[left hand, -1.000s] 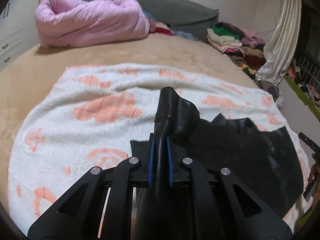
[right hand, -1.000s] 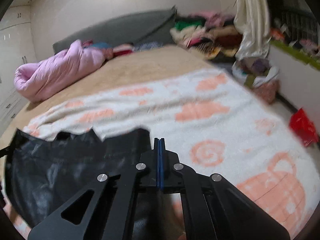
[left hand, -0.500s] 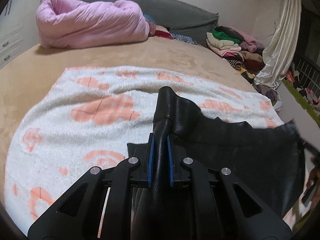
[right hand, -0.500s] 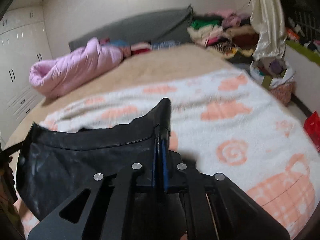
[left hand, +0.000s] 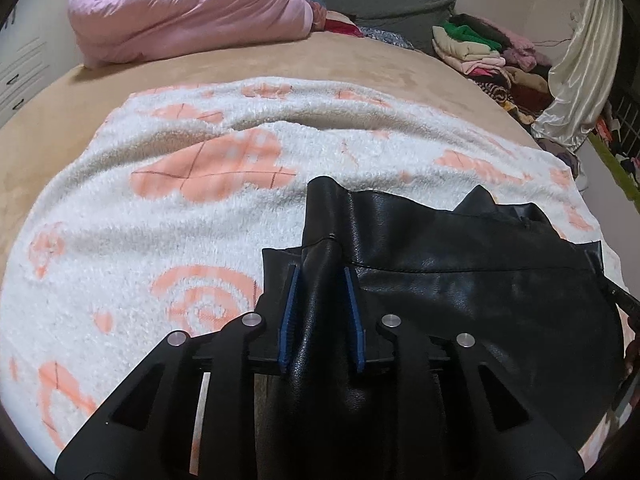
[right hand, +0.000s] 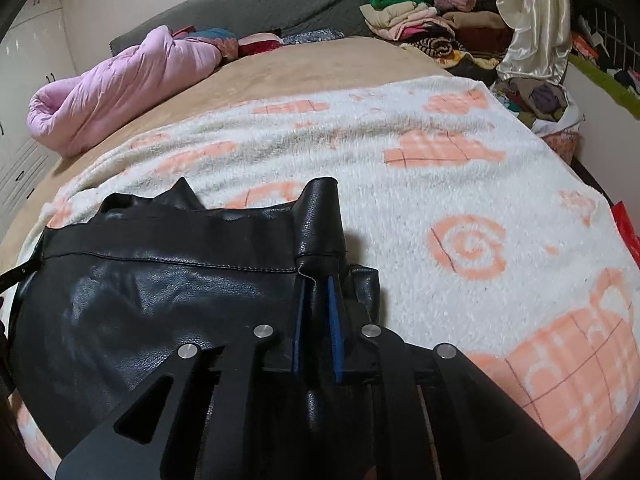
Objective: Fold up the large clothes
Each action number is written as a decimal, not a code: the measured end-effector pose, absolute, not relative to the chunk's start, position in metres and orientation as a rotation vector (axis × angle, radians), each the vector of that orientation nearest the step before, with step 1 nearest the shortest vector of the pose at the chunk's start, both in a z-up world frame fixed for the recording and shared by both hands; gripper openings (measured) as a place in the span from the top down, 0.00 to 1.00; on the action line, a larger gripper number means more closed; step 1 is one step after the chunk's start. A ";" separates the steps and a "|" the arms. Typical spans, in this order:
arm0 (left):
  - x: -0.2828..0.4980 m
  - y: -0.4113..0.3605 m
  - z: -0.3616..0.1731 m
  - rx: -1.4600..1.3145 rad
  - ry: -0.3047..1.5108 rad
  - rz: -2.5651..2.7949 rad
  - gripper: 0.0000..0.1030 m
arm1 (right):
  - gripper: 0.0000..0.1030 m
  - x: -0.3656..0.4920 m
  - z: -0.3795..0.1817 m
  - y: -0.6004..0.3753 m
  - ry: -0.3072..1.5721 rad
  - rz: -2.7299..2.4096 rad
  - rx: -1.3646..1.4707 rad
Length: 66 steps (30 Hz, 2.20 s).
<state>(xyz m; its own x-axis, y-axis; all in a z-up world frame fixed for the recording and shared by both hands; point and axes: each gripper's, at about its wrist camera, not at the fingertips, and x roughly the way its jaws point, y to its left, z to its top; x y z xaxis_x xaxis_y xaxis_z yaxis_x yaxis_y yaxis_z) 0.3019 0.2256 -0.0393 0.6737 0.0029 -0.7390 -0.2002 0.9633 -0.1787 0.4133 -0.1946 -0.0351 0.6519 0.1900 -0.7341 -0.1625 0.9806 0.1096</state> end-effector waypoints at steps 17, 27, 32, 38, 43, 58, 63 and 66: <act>0.285 0.225 -0.028 -0.242 0.843 0.169 0.51 | 0.52 0.404 -0.029 -0.199 0.874 0.226 0.111; 0.253 0.238 -0.013 -0.377 0.835 0.119 0.22 | 0.23 0.380 -0.022 -0.216 0.923 0.279 0.241; 0.239 0.241 -0.023 -0.494 0.873 0.040 0.19 | 0.18 0.355 -0.021 -0.224 0.951 0.345 0.323; 0.227 0.228 -0.045 -0.563 0.940 -0.019 0.16 | 0.18 0.333 -0.029 -0.231 0.980 0.366 0.355; 0.222 0.218 -0.055 -0.561 0.957 -0.029 0.16 | 0.36 0.330 -0.048 -0.243 1.030 0.411 0.477; 0.180 0.193 -0.047 -0.483 0.934 -0.013 0.47 | 0.62 0.312 -0.041 -0.254 1.034 0.396 0.452; 0.178 0.190 -0.044 -0.445 0.928 0.007 0.45 | 0.45 0.305 -0.037 -0.245 1.028 0.315 0.354; 0.179 0.191 -0.043 -0.449 0.926 0.011 0.43 | 0.37 0.298 -0.036 -0.242 1.017 0.286 0.321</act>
